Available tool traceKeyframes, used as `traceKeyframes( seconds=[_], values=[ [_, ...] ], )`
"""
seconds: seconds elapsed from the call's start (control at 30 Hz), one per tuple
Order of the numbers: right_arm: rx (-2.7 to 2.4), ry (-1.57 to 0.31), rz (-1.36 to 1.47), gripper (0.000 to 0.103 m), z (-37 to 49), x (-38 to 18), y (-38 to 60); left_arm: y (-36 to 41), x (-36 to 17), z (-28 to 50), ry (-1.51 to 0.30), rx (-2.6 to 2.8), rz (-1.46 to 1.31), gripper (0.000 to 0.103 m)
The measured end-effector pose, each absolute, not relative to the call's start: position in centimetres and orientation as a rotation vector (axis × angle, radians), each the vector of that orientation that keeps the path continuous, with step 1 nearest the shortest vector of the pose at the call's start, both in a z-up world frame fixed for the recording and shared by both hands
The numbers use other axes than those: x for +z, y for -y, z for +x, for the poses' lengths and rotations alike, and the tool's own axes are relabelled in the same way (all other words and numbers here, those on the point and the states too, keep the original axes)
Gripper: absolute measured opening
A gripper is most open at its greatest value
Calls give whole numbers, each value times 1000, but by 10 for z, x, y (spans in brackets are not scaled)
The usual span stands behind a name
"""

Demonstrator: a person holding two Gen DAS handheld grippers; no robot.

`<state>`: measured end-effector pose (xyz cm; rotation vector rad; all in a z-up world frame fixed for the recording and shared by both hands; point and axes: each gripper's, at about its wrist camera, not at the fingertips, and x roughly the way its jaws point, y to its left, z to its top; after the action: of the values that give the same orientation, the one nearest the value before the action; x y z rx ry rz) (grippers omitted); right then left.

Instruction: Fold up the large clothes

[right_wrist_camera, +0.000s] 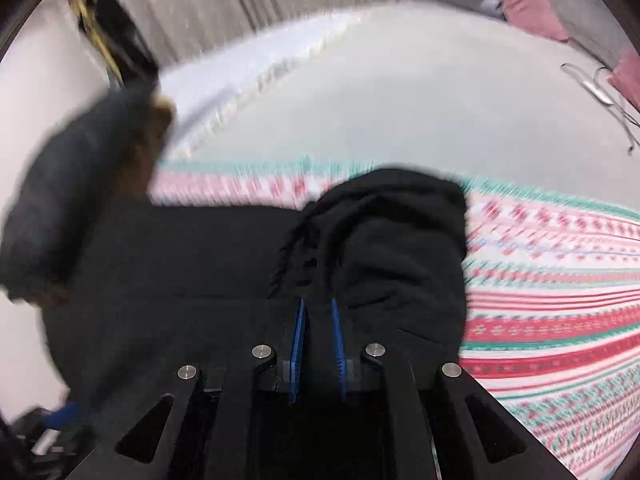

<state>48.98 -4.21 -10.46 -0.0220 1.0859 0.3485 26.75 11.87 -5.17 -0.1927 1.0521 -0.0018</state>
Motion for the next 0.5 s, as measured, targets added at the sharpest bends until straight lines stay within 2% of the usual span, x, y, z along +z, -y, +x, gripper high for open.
traceKeyframes(
  seconds=[0.23,0.3,0.5],
  values=[
    [341,-1068,-15,9,488,-92,46,-128,-52,267,-1057,-20,-228,43],
    [324,-1039,-27,14,480,-72,45,-133,-53,266,-1058,-32,-251,43],
    [600,-992,-72,14,455,-32,-31,-148,-53,262,-1061,-56,-315,43]
  ],
)
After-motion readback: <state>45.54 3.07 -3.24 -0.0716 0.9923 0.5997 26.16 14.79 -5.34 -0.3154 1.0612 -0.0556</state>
